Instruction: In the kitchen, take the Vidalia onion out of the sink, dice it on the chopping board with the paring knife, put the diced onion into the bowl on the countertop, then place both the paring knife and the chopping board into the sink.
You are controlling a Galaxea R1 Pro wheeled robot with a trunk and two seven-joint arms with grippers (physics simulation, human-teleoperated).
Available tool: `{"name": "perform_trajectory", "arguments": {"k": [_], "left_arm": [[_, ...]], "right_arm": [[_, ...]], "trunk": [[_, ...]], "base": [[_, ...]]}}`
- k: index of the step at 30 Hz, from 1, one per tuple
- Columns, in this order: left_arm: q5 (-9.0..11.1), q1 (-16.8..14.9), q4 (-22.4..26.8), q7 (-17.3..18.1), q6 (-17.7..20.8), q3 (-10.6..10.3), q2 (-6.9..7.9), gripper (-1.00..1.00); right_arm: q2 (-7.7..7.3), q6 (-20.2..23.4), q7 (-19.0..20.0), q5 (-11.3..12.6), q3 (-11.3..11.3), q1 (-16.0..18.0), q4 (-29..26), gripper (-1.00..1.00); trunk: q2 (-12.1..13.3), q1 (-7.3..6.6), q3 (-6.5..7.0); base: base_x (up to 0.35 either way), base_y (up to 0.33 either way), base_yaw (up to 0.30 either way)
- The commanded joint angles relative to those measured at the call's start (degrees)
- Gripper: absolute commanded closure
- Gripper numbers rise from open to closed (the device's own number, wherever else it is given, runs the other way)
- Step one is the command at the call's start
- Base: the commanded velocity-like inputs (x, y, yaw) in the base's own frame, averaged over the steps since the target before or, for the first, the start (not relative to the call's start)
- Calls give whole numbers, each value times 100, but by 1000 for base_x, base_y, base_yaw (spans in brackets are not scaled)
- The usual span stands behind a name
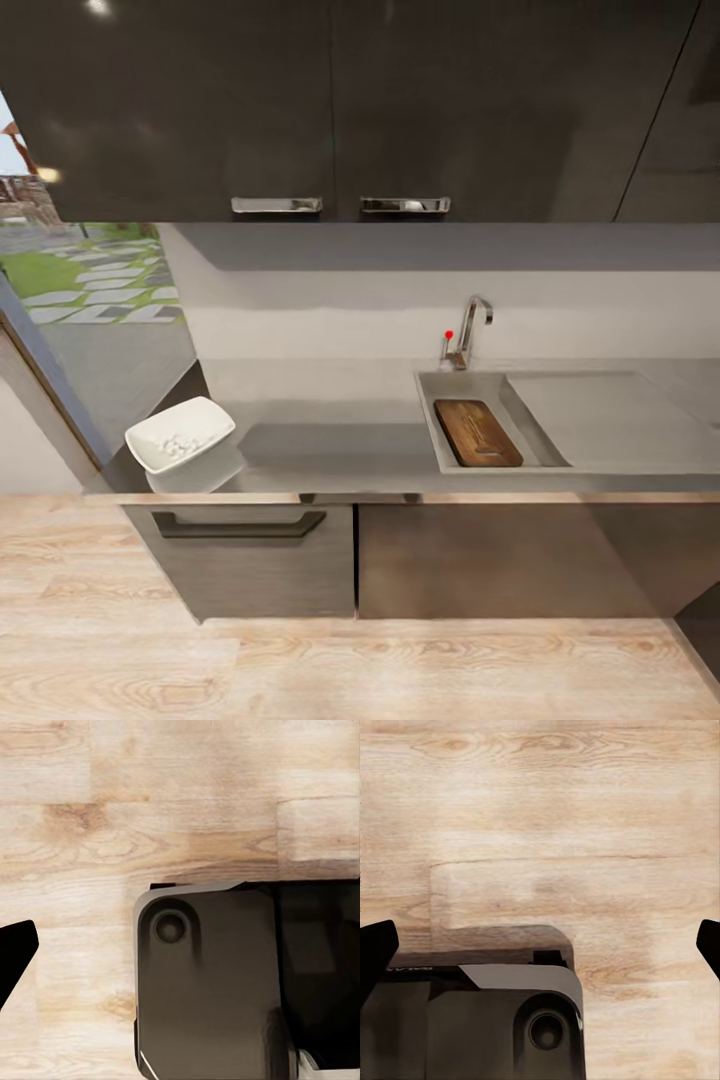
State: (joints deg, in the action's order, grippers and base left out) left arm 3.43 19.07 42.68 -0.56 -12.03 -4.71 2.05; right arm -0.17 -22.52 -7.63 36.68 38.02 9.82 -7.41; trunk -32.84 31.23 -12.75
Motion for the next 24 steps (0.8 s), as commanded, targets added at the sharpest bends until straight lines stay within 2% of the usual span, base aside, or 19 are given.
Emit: {"name": "perform_trajectory", "arguments": {"k": [1,15,17,19,21,23,24], "left_arm": [[36,1,2,-6,-10,-21,6,-100],[44,1,-28,-6,-10,-21,6,-100],[44,1,-30,-6,-10,-20,6,-100],[44,1,-18,-14,-6,-15,6,-100],[44,1,-8,-51,-3,-14,6,-100],[48,1,4,-233,0,-13,6,-100],[50,1,10,-470,4,-13,0,-100]], "right_arm": [[-1,-7,-37,24,48,2,-6,-100],[2,-7,-54,12,48,2,-2,-100],[-44,-1,-53,1,52,2,31,-100],[-96,-3,-23,-8,63,2,435,-100],[-197,4,-14,-10,65,-46,574,-100],[-367,0,-5,-11,69,-305,629,-100],[-445,-3,-2,-11,71,-513,650,-100]], "trunk": [[-7,2,2],[-7,2,129],[-7,2,147],[-7,2,155],[-7,2,158],[-7,2,159],[-7,2,159]], "base": [[0,0,0],[0,0,0],[0,0,0],[0,0,0],[0,0,0],[0,0,0],[0,0,0]]}}
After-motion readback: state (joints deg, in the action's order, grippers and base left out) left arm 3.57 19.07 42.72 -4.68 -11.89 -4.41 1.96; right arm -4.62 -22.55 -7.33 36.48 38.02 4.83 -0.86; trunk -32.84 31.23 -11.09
